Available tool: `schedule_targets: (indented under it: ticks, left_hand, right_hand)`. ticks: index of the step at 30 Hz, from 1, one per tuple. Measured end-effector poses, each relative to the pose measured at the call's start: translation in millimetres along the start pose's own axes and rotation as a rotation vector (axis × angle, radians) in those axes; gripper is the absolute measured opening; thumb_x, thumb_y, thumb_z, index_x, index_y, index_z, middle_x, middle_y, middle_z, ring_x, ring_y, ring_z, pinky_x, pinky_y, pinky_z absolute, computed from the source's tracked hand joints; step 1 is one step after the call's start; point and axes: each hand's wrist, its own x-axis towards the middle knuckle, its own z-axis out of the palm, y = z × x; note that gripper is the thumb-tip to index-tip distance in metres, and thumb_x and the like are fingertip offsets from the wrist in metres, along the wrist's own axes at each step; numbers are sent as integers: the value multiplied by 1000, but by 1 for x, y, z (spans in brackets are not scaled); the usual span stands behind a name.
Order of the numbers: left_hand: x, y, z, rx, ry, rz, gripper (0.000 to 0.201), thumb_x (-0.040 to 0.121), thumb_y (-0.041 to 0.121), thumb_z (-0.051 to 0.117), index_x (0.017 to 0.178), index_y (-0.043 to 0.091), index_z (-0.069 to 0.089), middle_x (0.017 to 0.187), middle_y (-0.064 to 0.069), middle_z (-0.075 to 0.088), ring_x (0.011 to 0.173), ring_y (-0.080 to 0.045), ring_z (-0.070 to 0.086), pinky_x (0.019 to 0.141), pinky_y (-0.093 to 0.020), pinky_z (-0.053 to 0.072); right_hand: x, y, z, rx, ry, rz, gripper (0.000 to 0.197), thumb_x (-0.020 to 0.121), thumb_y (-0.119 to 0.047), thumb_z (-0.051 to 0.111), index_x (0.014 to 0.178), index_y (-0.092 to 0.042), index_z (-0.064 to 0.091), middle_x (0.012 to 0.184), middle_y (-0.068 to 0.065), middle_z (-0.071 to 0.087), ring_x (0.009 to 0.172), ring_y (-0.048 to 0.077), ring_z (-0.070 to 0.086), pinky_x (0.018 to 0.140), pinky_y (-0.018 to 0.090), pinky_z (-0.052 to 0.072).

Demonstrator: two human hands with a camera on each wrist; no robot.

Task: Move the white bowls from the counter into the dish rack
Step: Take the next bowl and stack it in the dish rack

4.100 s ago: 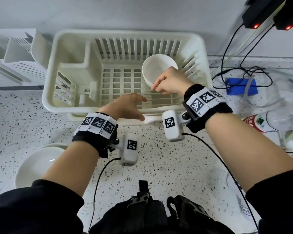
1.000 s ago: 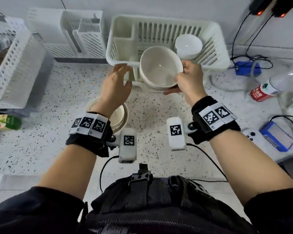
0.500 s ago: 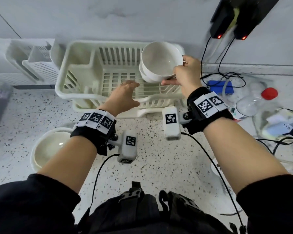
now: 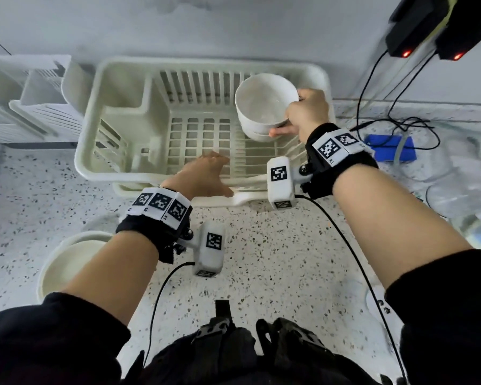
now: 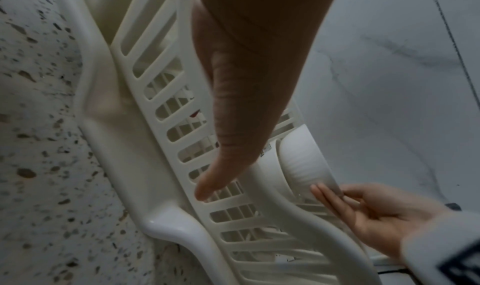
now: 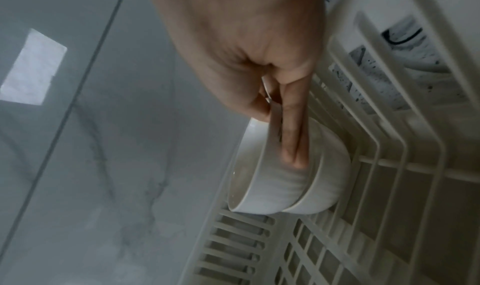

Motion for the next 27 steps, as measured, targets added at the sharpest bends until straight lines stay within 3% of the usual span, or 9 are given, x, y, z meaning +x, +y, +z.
schedule_targets:
  ticks: [3, 6, 13, 17, 27]
  left_hand:
    - [4, -2, 0, 6, -39, 32, 79, 75, 33, 69, 142, 18, 29, 152, -4, 29, 139, -22, 29, 116, -44, 27]
    - [7, -3, 1, -7, -60, 40, 78, 75, 31, 69, 141, 18, 30, 152, -3, 30, 137, -22, 31, 115, -41, 27]
    - [11, -4, 1, -5, -86, 29, 79, 71, 29, 69, 140, 21, 32, 151, -2, 30, 136, -21, 33, 114, -43, 30]
    - [11, -4, 1, 5, -88, 24, 78, 71, 28, 68, 140, 21, 33, 151, -2, 31, 136, -21, 33, 113, -45, 30]
    - [10, -3, 2, 23, -64, 44, 75, 72, 25, 66, 140, 20, 33, 151, -3, 31, 138, -21, 31, 114, -43, 29]
  right_hand:
    - [9, 1, 4, 19, 12, 37, 42, 87, 14, 37, 124, 5, 53, 108, 13, 47, 74, 44, 61, 43, 42, 57]
    - [15, 3, 6, 6, 29, 46, 41, 86, 15, 38, 122, 5, 55, 106, 15, 48, 68, 43, 62, 42, 39, 57]
    - [20, 8, 5, -2, 54, 21, 37, 83, 18, 42, 113, 7, 61, 106, 14, 54, 76, 45, 62, 41, 39, 56]
    - [24, 10, 3, -26, 70, 19, 39, 81, 18, 48, 114, 5, 62, 113, 12, 59, 68, 42, 65, 39, 34, 57]
    - [23, 11, 4, -18, 48, 41, 36, 84, 17, 43, 115, 5, 58, 135, 18, 42, 91, 55, 62, 40, 36, 57]
